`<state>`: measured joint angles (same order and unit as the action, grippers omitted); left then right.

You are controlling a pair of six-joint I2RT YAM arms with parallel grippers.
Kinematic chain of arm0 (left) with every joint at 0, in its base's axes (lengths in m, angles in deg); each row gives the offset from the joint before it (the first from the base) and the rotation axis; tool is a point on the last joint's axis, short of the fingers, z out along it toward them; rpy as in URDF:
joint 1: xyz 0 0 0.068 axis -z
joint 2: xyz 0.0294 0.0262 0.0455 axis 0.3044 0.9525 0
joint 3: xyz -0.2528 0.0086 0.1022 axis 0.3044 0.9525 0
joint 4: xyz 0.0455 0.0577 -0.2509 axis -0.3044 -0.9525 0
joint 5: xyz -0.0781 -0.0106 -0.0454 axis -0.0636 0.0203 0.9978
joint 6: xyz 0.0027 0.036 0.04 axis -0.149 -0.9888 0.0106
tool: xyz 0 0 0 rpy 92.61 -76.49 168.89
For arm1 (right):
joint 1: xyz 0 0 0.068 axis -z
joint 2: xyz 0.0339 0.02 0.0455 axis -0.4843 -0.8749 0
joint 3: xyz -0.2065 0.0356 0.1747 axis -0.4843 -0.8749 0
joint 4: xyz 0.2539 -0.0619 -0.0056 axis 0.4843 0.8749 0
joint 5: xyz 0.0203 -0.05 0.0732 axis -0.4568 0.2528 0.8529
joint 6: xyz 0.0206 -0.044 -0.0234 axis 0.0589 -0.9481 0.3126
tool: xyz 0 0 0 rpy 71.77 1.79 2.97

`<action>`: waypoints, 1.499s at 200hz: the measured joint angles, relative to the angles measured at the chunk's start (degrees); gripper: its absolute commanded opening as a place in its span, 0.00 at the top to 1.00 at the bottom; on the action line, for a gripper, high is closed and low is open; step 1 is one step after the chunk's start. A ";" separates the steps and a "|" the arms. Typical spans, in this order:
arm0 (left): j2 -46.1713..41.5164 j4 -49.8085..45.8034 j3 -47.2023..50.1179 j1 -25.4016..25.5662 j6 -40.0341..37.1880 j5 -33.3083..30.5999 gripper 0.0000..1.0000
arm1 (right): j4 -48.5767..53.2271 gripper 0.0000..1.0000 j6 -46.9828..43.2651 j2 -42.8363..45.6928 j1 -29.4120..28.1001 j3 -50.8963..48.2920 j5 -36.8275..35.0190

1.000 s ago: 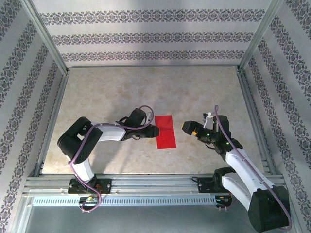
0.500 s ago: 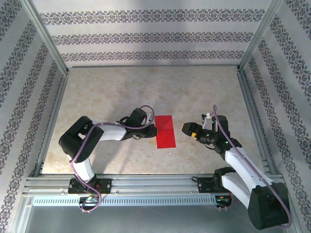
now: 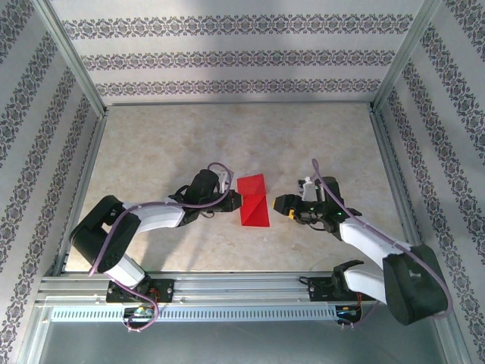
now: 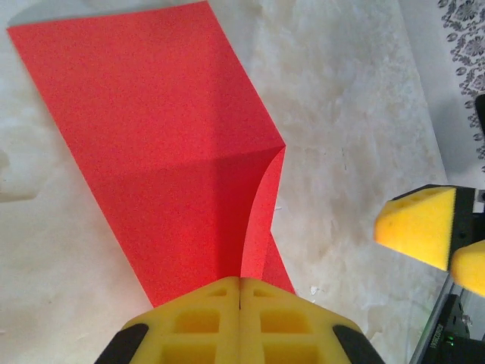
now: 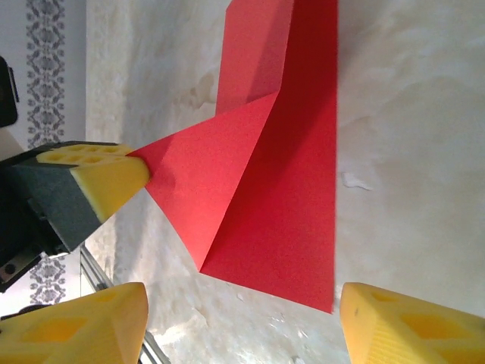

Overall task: Fold a paper plane with a square sheet of paper (fold left side to right side)
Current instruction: Turn over the paper at the bottom-center of the table.

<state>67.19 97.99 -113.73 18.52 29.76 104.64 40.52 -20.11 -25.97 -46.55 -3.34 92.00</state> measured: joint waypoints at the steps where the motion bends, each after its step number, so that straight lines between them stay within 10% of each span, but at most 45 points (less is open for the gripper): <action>1: -0.13 0.04 0.13 0.00 0.04 -0.07 1.00 | -0.15 0.32 0.00 -0.15 -0.11 0.04 -0.07; 141: -3.67 0.33 2.62 0.00 1.29 -3.34 1.00 | -24.70 0.22 10.49 -27.12 -7.82 10.62 -7.08; 300: 2.29 0.46 3.48 0.00 3.28 -4.83 1.00 | -31.15 0.48 13.73 -33.35 -9.81 11.43 -7.56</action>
<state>69.49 98.45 -110.26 18.52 33.04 99.81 9.38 -6.38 -59.33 -56.37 8.09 84.44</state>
